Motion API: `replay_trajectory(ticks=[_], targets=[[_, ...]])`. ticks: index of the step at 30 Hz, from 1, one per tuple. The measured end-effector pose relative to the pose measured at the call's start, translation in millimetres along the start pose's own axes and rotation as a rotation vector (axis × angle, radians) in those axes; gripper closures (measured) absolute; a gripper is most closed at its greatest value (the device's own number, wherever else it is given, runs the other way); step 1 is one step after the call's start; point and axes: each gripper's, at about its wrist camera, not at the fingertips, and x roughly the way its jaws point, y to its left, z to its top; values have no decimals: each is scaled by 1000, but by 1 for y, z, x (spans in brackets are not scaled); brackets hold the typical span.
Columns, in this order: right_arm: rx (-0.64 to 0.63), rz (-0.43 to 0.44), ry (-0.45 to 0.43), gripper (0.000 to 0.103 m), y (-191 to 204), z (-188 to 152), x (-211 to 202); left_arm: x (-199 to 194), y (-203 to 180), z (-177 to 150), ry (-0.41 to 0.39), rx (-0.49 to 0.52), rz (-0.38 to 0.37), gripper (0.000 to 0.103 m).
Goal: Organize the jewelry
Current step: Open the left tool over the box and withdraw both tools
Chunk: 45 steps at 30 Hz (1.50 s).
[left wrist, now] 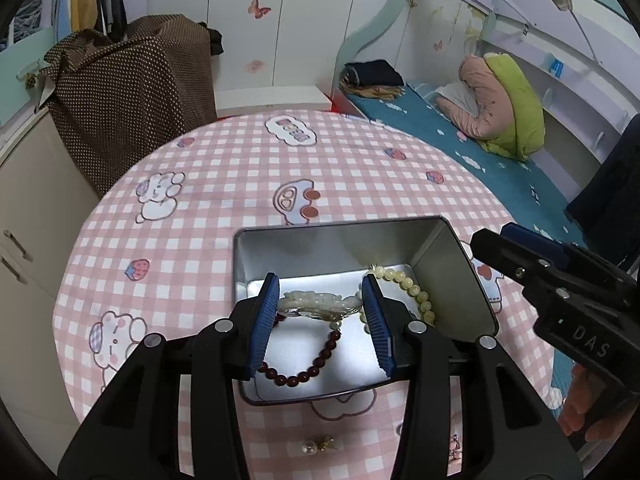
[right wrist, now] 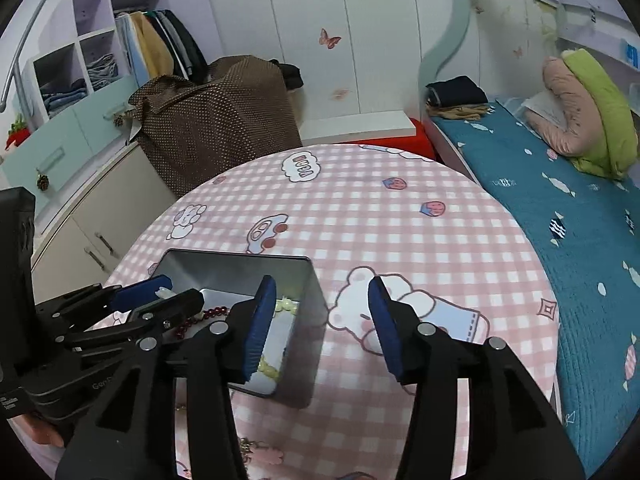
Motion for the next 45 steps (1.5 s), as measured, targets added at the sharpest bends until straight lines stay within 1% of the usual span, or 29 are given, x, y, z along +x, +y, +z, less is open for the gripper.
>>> replay_trajectory(ticks=[4,5,7,14,24,27,29,32,33,34,35,37,39,40,45], targets=[[-1,-4,1,56,-3,-2,-3,0,-1,0,-1,0,10,57],[0,-4,-2,55,-3,-2,-4,-2,-1,0,-7,3,7,50],[2,-4,-7,54,-4,-2,-6,-5,-3,1,-20,7,14,45],[-2,-9,-25,52,-4,-6,-20,-15,-3,1,-29,-4,26,45],[-32,-20,-49,50,12,-11,-43,-38,-2,-9,-46,-16,41,45],[-50,-33,-62,46,19,-15,-54,-49,0,-14,-63,-16,48,40],[-53,-39,-74,40,23,-19,-62,-59,3,-20,-75,-19,48,37],[-66,-60,-90,34,29,-24,-73,-70,7,-26,-87,-24,55,31],[-65,-64,-94,33,29,-26,-75,-73,8,-28,-90,-25,56,31],[-65,-69,-98,27,31,-28,-79,-76,9,-30,-94,-26,57,30],[-67,-73,-101,24,32,-29,-81,-80,10,-33,-98,-28,58,27],[-78,-87,-103,23,37,-33,-87,-90,14,-39,-110,-31,64,24],[-77,-98,-99,17,40,-37,-91,-97,15,-45,-114,-32,69,23],[-75,-101,-99,13,40,-39,-92,-100,16,-48,-116,-34,69,21],[-94,-102,-86,12,47,-51,-98,-114,18,-64,-116,-35,78,16]])
